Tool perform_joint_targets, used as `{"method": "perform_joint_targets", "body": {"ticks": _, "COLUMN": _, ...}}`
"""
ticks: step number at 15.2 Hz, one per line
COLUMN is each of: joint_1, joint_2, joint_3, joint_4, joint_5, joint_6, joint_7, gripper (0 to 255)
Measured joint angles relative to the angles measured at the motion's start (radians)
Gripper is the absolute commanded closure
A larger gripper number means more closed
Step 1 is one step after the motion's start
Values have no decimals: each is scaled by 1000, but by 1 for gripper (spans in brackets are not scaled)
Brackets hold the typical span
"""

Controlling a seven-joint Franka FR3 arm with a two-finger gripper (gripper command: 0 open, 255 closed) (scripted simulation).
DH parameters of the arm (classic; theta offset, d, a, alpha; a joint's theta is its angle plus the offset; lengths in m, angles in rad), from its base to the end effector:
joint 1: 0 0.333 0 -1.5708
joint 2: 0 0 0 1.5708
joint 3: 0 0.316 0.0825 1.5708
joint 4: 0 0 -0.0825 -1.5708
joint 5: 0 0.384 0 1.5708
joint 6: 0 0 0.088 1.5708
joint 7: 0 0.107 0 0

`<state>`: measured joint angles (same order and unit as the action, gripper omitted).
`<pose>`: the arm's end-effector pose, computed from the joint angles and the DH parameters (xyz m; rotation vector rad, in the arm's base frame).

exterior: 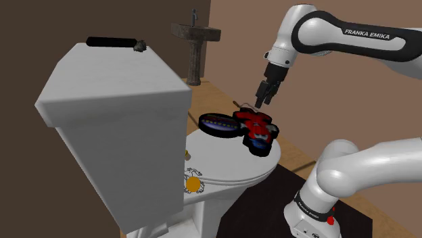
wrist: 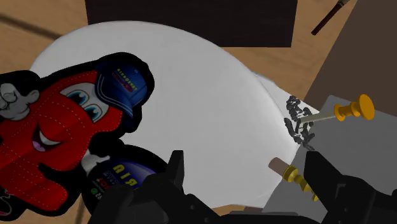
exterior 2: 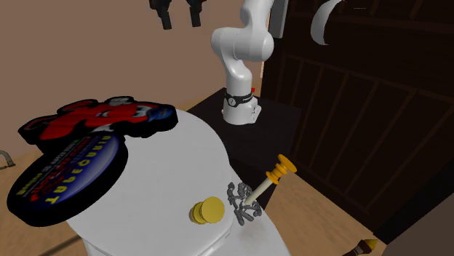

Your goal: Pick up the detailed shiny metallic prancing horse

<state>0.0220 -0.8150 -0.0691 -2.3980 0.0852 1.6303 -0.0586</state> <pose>0.3047 -0.0118 0.5850 -3.0069 -0.0435 -0.0778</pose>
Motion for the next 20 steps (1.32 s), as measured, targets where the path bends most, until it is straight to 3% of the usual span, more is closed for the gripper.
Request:
{"method": "perform_joint_targets", "body": {"ticks": 4, "joint_1": 25, "joint_2": 1, "joint_3": 3, "joint_4": -67, "joint_5": 7, "joint_6": 85, "joint_7": -44, "gripper": 0}}
{"method": "perform_joint_targets", "body": {"ticks": 13, "joint_1": 153, "joint_2": 80, "joint_3": 25, "joint_4": -290, "joint_5": 55, "joint_6": 471, "joint_7": -230, "gripper": 0}}
{"method": "perform_joint_targets", "body": {"ticks": 20, "joint_1": 285, "joint_2": 273, "joint_3": 27, "joint_4": -375, "joint_5": 121, "joint_6": 815, "joint_7": -401, "gripper": 0}}
